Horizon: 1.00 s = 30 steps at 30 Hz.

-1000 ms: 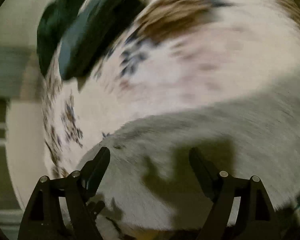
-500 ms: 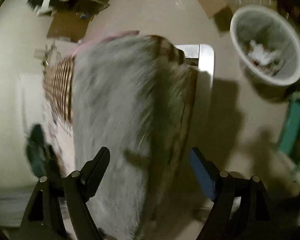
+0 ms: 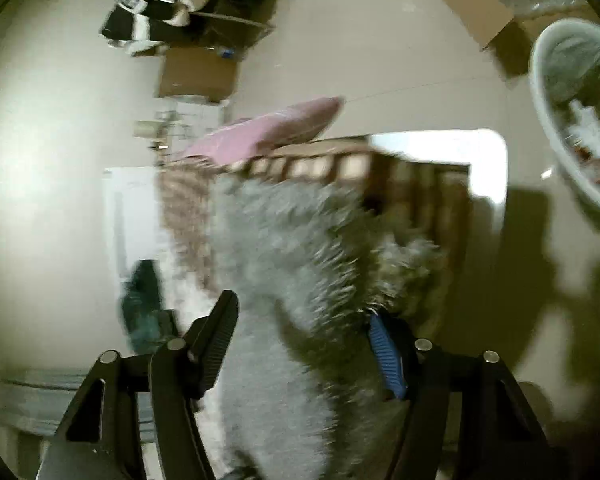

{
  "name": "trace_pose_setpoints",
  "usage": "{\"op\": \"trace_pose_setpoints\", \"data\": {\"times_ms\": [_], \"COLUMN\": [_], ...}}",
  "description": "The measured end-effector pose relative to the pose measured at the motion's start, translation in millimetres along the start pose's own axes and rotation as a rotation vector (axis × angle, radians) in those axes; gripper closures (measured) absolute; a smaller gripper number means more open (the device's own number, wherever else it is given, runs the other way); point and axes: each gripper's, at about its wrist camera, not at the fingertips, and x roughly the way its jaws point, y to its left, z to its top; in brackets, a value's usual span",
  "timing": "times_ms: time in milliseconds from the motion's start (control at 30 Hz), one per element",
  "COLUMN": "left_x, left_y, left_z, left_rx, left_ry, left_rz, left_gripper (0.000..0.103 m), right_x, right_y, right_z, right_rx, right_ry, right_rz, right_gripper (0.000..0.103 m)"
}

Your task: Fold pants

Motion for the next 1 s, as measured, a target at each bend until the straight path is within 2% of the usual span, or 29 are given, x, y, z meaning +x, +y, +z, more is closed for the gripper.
{"op": "trace_pose_setpoints", "data": {"times_ms": [67,133,167,300,500,567,667,700,733,767,867,1000], "left_x": [2.2,2.0,2.1,-2.2,-5.5,-14.2,-16.0,-15.6,-15.6,-15.6,-18.1,-35.6], "left_y": [-8.3,-10.8,-12.1,-6.2,1.8,16.0,21.7,22.2,21.8,21.3,23.4,28.7], "left_z": [3.0,-0.8,-2.1,-19.8,-33.6,-32.7,-23.2,-20.9,-20.4,-20.5,-22.1,-34.7], "left_rx": [-0.004,-0.002,-0.001,-0.002,-0.003,-0.006,-0.013,-0.018,-0.02,-0.023,-0.026,-0.031], "left_ry": [-0.011,-0.02,-0.024,-0.028,-0.009,-0.004,-0.014,-0.018,-0.02,-0.02,-0.023,-0.055], "left_rz": [0.004,0.002,0.001,-0.002,-0.004,-0.005,0.001,0.004,0.007,0.008,-0.005,-0.061], "left_gripper": [0.0,0.0,0.0,0.0,0.0,0.0,0.0,0.0,0.0,0.0,0.0,0.0], "right_x": [3.6,11.1,17.9,51.3,40.7,46.8,69.0,75.2,81.9,83.4,83.5,60.9], "right_y": [-12.0,-23.4,-26.7,-35.8,-5.2,-1.3,4.3,7.2,10.9,19.0,43.8,79.7], "right_z": [2.9,4.0,3.7,0.3,-9.2,-9.6,-6.7,-6.0,-3.9,-4.2,-11.3,-24.2], "right_rx": [0.028,0.05,0.06,0.112,0.041,0.025,-0.007,-0.018,-0.035,-0.06,-0.14,-0.211], "right_ry": [-0.006,0.001,0.02,0.104,-0.008,-0.007,0.009,0.01,0.012,0.017,-0.016,-0.047], "right_rz": [-0.052,-0.018,0.003,0.096,0.268,0.273,0.233,0.213,0.179,0.143,0.055,0.021], "right_gripper": [0.021,0.02,0.016,0.016,0.018,0.018,0.019,0.024,0.049,0.079,0.083,0.086]}}
